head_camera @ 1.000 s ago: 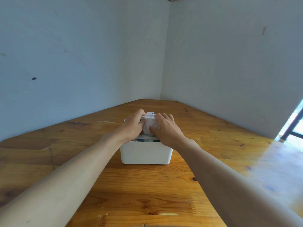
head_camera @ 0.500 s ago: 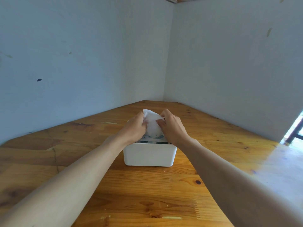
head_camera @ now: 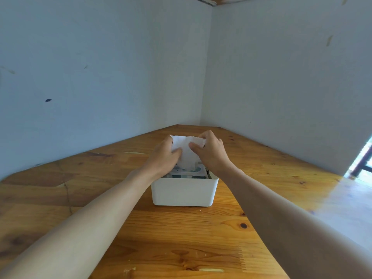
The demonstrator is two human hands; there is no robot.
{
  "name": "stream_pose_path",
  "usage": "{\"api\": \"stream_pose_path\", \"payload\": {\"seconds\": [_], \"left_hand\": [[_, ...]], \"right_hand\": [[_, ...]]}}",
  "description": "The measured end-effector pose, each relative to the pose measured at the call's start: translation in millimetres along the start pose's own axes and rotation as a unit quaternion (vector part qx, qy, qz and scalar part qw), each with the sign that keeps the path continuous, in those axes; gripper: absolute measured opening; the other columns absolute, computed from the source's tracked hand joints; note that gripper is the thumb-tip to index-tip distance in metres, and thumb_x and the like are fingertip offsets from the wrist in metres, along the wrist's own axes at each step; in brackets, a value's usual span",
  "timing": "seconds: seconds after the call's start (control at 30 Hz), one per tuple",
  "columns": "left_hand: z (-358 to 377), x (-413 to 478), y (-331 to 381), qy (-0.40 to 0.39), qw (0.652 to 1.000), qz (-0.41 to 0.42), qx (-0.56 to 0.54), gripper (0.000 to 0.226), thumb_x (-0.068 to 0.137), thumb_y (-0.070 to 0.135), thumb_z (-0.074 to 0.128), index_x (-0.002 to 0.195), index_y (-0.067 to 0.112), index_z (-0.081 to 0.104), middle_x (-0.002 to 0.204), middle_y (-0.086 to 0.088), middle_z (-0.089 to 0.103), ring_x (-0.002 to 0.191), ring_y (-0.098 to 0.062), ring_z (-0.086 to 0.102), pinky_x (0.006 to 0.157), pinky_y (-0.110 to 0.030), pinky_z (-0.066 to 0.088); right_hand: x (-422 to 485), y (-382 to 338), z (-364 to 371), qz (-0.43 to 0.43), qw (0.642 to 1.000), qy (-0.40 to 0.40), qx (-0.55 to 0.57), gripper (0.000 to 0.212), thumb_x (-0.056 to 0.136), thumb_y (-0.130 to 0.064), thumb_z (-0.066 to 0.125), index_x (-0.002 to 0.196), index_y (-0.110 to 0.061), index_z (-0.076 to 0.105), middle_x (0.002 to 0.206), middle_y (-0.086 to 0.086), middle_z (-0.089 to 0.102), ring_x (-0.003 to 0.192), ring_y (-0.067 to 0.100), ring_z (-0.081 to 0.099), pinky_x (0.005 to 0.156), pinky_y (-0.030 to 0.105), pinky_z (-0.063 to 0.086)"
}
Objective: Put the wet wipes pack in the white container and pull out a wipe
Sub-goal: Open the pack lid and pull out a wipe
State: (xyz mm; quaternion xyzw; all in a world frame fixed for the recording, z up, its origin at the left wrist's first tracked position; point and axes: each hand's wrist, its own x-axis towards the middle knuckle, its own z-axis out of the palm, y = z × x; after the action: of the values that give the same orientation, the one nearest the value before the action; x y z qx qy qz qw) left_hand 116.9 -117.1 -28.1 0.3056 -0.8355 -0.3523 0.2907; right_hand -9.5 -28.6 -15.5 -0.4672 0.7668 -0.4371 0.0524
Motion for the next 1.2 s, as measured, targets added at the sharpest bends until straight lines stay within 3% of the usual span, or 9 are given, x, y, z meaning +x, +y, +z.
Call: {"api": "stream_pose_path", "payload": {"seconds": [0.1, 0.23, 0.33, 0.53, 0.7, 0.87, 0.93, 1.07, 1.2], "left_hand": [[-0.6, 0.7, -2.3, 0.035, 0.999, 0.008, 0.014, 0.024, 0.101, 0.021, 0.042, 0.098, -0.002, 0.051, 0.082, -0.007, 0.05, 0.076, -0.021, 0.047, 0.062, -0.031, 0.038], [-1.3, 0.1, -1.2, 0.038, 0.999, 0.017, 0.024, 0.021, 0.103, 0.02, 0.04, 0.099, 0.002, 0.05, 0.087, -0.004, 0.053, 0.075, -0.013, 0.049, 0.06, -0.021, 0.036], [-0.7, -0.9, -0.8, 0.046, 0.999, 0.018, 0.021, 0.017, 0.104, 0.019, 0.038, 0.102, 0.007, 0.05, 0.09, -0.001, 0.054, 0.074, -0.006, 0.05, 0.053, -0.014, 0.038], [0.7, -1.7, 0.4, 0.065, 0.997, 0.014, 0.04, 0.011, 0.104, 0.02, 0.037, 0.098, 0.013, 0.044, 0.077, 0.007, 0.047, 0.066, -0.007, 0.047, 0.05, -0.016, 0.03], [-0.1, -1.2, -0.6, 0.073, 0.997, 0.008, 0.036, 0.014, 0.104, 0.018, 0.035, 0.103, 0.007, 0.045, 0.082, -0.002, 0.051, 0.07, -0.01, 0.048, 0.054, -0.021, 0.036], [0.1, 0.9, -4.9, 0.08, 0.997, 0.012, 0.003, 0.014, 0.103, 0.015, 0.035, 0.103, 0.007, 0.046, 0.097, -0.017, 0.059, 0.083, -0.027, 0.061, 0.063, -0.038, 0.053], [0.5, 2.2, -7.1, 0.081, 0.997, 0.014, -0.011, 0.013, 0.103, 0.013, 0.036, 0.102, 0.006, 0.046, 0.1, -0.02, 0.06, 0.079, -0.02, 0.06, 0.057, -0.028, 0.054], [2.0, 2.5, -8.0, 0.089, 0.996, 0.018, -0.017, 0.008, 0.103, 0.013, 0.037, 0.103, 0.009, 0.044, 0.096, -0.013, 0.056, 0.071, -0.009, 0.053, 0.045, -0.009, 0.043], [2.6, 0.0, -4.3, 0.119, 0.992, 0.025, -0.042, 0.014, 0.104, 0.018, 0.037, 0.115, 0.013, 0.042, 0.098, -0.009, 0.058, 0.081, -0.022, 0.063, 0.059, -0.023, 0.055]], "right_hand": [[-7.2, 4.9, 1.9, 0.019, 1.0, -0.012, 0.006, 0.044, 0.086, -0.025, 0.062, 0.122, -0.011, 0.043, 0.103, 0.004, 0.05, 0.103, 0.02, 0.041, 0.073, 0.03, 0.044], [-8.1, 8.4, 3.8, 0.034, 0.999, 0.004, 0.034, 0.032, 0.091, -0.012, 0.051, 0.121, -0.009, 0.041, 0.112, 0.012, 0.05, 0.095, 0.024, 0.051, 0.054, 0.021, 0.042], [-7.1, 8.7, 2.7, 0.023, 0.998, 0.025, 0.047, 0.026, 0.096, -0.011, 0.047, 0.121, -0.008, 0.04, 0.11, 0.011, 0.052, 0.086, 0.019, 0.049, 0.057, 0.022, 0.041], [-6.5, 9.9, 1.3, 0.017, 0.998, 0.042, 0.046, 0.023, 0.099, -0.013, 0.04, 0.121, -0.005, 0.04, 0.102, 0.009, 0.05, 0.087, 0.021, 0.049, 0.065, 0.029, 0.041], [-4.7, 6.2, -1.5, 0.018, 0.997, 0.055, 0.06, 0.024, 0.101, -0.016, 0.037, 0.121, -0.005, 0.042, 0.1, 0.007, 0.052, 0.073, 0.011, 0.048, 0.059, 0.025, 0.043], [-2.5, 4.5, -5.6, 0.012, 0.994, 0.089, 0.063, 0.019, 0.101, -0.015, 0.036, 0.111, -0.004, 0.047, 0.077, -0.003, 0.047, 0.064, 0.007, 0.042, 0.055, 0.024, 0.039], [-1.1, 4.2, -7.5, 0.011, 0.993, 0.098, 0.058, 0.018, 0.101, -0.015, 0.036, 0.107, -0.003, 0.048, 0.074, -0.004, 0.045, 0.062, 0.008, 0.04, 0.053, 0.023, 0.036], [-0.4, 3.9, -9.3, 0.021, 0.993, 0.104, 0.051, 0.018, 0.1, -0.015, 0.036, 0.105, -0.004, 0.049, 0.087, 0.005, 0.053, 0.073, 0.016, 0.046, 0.058, 0.029, 0.039], [-1.3, 5.2, -9.9, 0.044, 0.993, 0.099, 0.037, 0.011, 0.097, -0.012, 0.036, 0.094, -0.012, 0.047, 0.095, 0.002, 0.054, 0.095, 0.026, 0.052, 0.075, 0.041, 0.046]]}}
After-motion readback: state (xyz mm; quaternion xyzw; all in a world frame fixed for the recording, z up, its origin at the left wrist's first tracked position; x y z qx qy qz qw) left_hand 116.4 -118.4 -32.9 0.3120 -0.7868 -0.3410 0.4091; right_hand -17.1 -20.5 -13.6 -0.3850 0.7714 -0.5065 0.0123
